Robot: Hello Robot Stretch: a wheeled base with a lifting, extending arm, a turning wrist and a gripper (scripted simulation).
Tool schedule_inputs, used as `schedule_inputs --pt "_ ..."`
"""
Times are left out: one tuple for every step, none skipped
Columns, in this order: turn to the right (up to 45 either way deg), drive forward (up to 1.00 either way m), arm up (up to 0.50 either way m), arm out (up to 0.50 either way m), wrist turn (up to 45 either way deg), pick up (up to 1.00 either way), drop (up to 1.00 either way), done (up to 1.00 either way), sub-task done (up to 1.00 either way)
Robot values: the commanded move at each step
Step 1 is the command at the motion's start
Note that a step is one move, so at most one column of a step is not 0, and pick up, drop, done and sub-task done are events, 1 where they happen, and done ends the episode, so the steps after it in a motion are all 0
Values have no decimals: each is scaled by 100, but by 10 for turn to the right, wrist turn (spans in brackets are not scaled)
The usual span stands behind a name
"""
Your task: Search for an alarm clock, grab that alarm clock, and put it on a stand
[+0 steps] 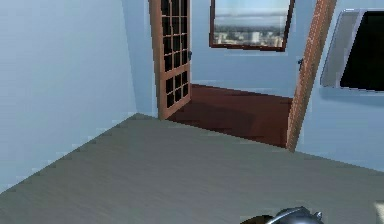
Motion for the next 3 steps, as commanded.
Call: schedule_inputs --pt "450 0 0 0 0 0 0 0 0" --pt "180 0 0 0 0 0 0 0 0" --pt "-450 0 0 0 0 0 0 0 0"
